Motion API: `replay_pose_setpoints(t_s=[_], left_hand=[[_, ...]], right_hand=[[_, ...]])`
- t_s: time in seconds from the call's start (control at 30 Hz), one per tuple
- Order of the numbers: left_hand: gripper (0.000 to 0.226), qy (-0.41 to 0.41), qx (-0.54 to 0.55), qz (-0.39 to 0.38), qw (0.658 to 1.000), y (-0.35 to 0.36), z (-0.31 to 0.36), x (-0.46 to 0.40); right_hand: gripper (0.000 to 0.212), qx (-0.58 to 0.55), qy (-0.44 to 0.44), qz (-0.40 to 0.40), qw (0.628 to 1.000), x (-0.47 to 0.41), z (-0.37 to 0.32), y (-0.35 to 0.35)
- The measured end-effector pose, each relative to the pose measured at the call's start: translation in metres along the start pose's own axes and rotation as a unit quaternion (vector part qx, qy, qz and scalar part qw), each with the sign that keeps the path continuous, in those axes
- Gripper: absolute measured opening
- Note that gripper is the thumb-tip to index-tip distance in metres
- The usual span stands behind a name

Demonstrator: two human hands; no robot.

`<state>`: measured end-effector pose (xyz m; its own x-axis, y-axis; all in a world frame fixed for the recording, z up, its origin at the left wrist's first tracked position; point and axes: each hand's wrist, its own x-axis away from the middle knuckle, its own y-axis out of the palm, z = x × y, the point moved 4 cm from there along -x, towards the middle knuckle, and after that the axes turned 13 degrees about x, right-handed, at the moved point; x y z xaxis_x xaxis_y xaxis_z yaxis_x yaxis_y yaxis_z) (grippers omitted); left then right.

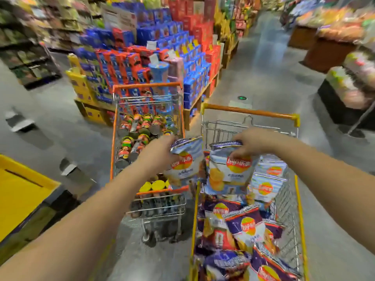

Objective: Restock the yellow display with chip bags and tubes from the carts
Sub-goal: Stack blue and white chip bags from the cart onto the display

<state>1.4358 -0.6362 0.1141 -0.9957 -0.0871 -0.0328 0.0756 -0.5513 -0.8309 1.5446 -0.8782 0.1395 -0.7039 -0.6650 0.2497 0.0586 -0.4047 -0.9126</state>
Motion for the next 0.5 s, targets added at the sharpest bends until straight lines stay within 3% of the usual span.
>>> replay_pose_setpoints(t_s=[0.17, 0.3, 0.37, 0.5], left_hand=[[0.056, -0.069, 0.008, 0.09, 0.993, -0.097, -0.101, 0.073], [0.041, -0.144, 0.004, 0.138, 0.98, -0.169, -0.192, 0.166], [0.035, -0.18, 0.01, 0.157, 0.971, -0.2, -0.233, 0.213], [0.045, -0.244, 0.0, 0.187, 0.952, -0.26, -0.309, 0.314]], right_hand=[[0.066, 0.025, -0.077, 0.063, 0.995, -0.057, -0.121, -0.078], [0.072, 0.036, -0.164, 0.1, 0.981, -0.098, -0.262, -0.14], [0.066, 0.054, -0.204, 0.126, 0.969, -0.114, -0.331, -0.164], [0.06, 0.06, -0.283, 0.15, 0.945, -0.135, -0.471, -0.212]])
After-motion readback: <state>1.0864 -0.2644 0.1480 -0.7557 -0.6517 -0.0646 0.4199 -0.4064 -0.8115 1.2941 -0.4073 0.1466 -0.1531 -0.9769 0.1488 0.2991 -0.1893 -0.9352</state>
